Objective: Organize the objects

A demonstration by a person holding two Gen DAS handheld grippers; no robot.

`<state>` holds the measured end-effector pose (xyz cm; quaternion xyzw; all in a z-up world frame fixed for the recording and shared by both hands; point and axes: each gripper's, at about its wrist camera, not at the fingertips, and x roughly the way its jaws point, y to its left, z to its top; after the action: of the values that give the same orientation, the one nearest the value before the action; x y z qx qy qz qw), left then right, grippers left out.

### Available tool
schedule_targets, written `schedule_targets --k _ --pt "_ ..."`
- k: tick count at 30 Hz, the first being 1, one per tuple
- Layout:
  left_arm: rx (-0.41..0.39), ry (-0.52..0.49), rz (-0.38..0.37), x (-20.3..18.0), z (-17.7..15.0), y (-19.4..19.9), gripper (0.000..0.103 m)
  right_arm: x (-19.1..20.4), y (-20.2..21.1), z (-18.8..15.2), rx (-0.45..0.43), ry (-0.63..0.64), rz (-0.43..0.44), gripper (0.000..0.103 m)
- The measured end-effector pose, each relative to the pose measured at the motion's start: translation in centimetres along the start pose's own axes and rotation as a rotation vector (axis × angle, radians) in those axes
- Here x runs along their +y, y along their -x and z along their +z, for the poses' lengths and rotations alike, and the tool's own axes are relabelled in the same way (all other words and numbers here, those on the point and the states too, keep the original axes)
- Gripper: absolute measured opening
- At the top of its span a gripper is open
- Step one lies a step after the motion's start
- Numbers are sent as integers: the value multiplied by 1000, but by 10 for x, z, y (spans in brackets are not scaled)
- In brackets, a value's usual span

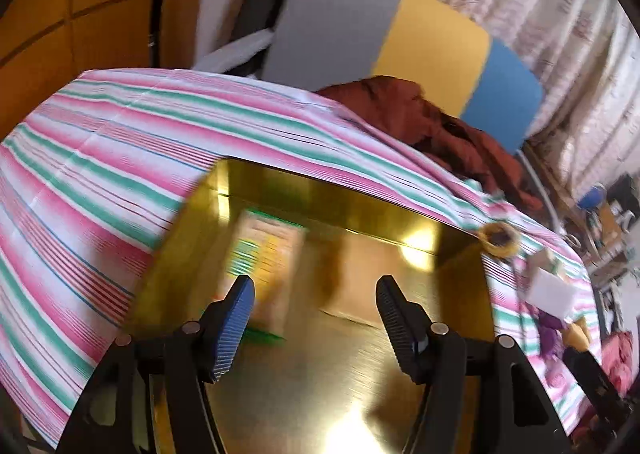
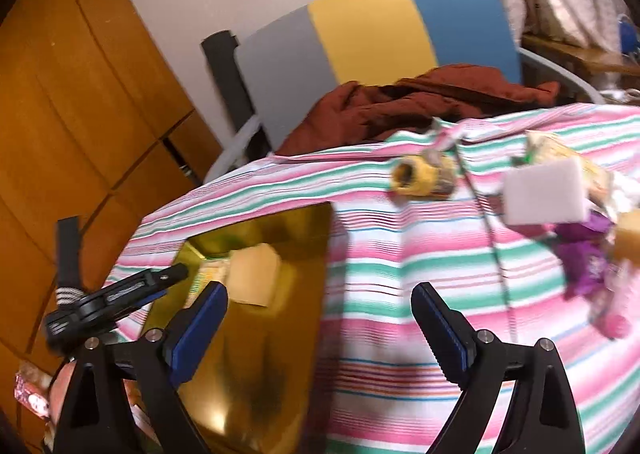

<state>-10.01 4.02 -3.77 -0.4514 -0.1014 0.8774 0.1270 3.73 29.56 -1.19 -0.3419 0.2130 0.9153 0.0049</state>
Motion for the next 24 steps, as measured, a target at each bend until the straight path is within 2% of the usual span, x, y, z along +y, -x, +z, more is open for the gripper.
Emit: schedule_targets --k 7,13,19,24 --pt "-8 -133 -130 -59 -29 18 64 -35 11 -17 12 -32 -64 94" --pt "26 -260 -248 -114 -56 28 64 -72 26 -39 5 -63 -150 94" --pt "63 -361 -327 -155 -82 33 64 -121 44 -54 -4 -142 -238 94" --pt "94 -424 -360 -176 -100 34 64 -164 63 -58 -57 -197 -337 94"
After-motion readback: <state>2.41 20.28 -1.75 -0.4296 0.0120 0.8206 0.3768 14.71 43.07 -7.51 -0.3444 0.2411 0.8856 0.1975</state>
